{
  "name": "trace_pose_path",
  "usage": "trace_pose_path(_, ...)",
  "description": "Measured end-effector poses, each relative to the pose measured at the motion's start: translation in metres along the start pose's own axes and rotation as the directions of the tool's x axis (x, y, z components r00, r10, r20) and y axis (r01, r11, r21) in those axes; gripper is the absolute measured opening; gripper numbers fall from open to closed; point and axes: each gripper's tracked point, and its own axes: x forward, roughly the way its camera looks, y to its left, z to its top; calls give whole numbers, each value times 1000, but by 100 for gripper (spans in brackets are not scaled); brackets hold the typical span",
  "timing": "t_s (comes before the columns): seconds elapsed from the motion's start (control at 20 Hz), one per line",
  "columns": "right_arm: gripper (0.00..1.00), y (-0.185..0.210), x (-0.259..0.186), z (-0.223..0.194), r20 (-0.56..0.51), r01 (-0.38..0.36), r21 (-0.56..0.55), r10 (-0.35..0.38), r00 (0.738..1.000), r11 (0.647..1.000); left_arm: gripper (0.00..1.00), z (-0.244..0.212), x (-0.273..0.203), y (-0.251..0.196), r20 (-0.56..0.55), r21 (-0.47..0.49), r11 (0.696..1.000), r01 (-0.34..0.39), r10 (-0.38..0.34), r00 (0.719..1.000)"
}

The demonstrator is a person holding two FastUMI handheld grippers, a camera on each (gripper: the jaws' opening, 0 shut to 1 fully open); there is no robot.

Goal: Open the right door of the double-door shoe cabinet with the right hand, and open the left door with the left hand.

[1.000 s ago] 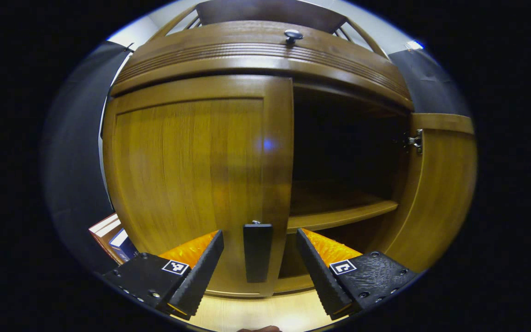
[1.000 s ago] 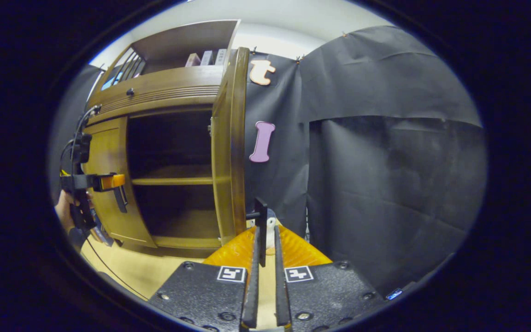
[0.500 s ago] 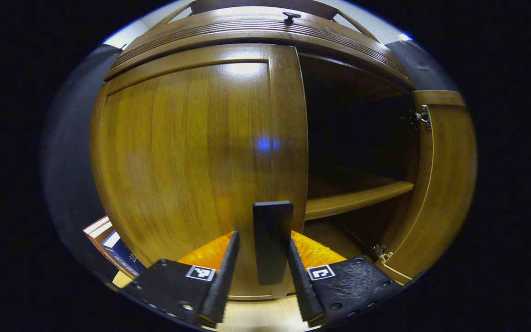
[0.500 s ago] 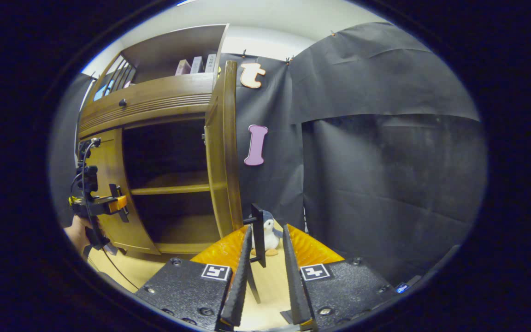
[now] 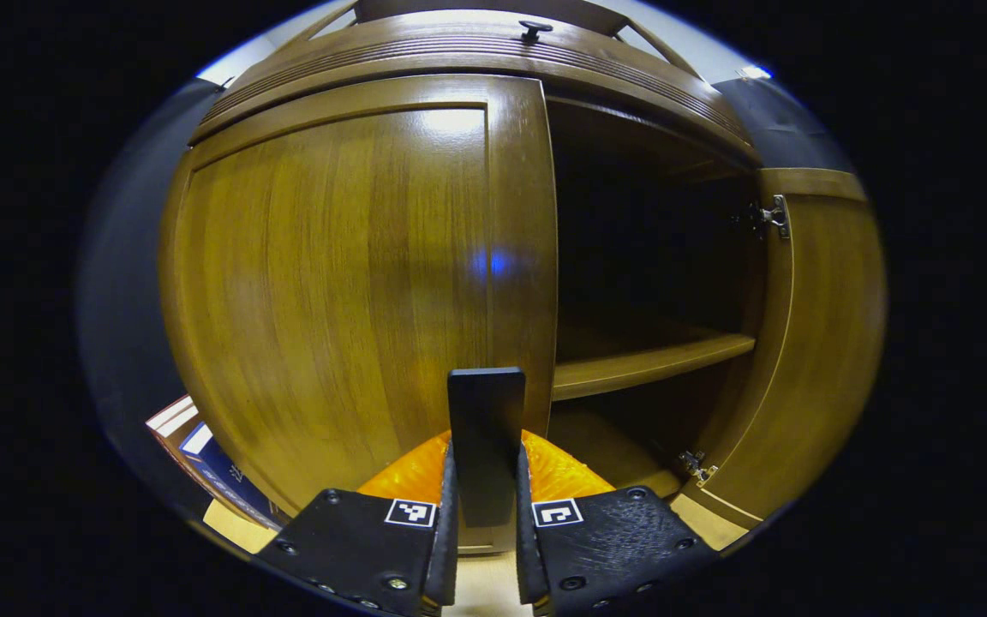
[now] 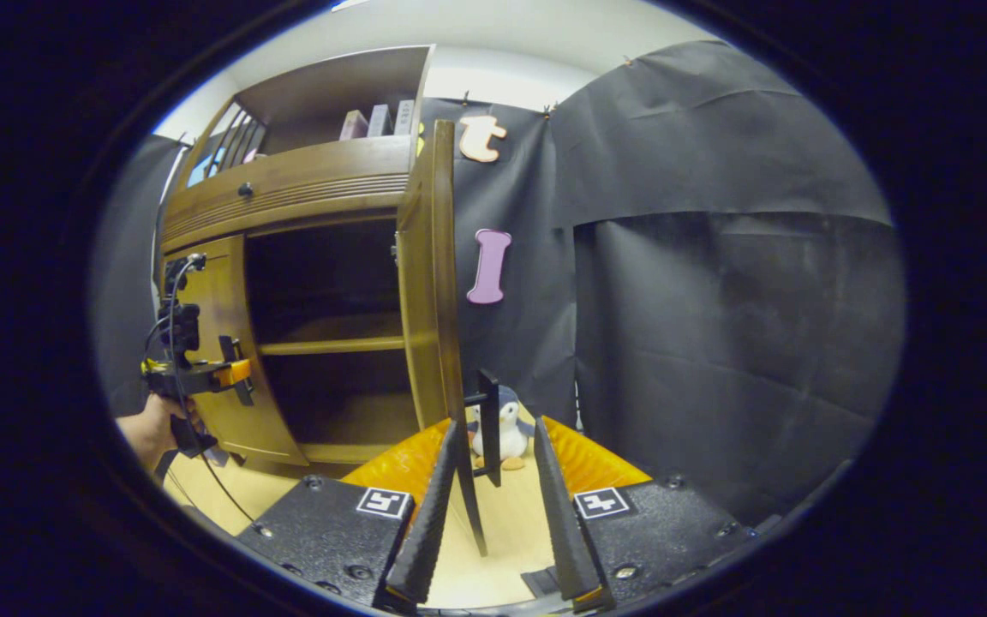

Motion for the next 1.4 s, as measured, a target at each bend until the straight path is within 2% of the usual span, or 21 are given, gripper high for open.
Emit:
trace_pose_path(0.15, 62, 5, -4, 2, 8, -40, -14, 40, 999, 999, 27, -3, -14, 2, 4, 4, 1000, -15, 15, 1000)
trace_pose_path(0.65, 63, 30, -12, 10, 17, -208, -91, 210, 977, 974, 27, -12, -64, 9, 0, 12, 999, -52, 52, 999)
trace_pose_path(0.8, 62, 52, -12, 17, 37, -294, -92, 299, 954, 951, 27, -14, -77, 13, -5, 27, 998, -58, 58, 998)
trace_pose_path(0.95, 70, 69, -8, 18, 48, -358, -104, 365, 930, 928, 27, -18, -95, 20, -7, 33, 997, -68, 68, 998)
trace_pose_path(1.3, 70, 105, 0, 12, 6, -500, -130, 504, 863, 857, 27, -26, -140, 45, 5, 38, 992, -122, 121, 993)
trace_pose_path(1.35, 67, 109, 1, 13, 5, -512, -130, 517, 856, 849, 26, -28, -147, 50, 5, 28, 990, -135, 135, 991)
trace_pose_path(1.4, 70, 114, 2, 15, 5, -525, -130, 530, 848, 841, 26, -29, -153, 54, 3, 18, 989, -149, 149, 989)
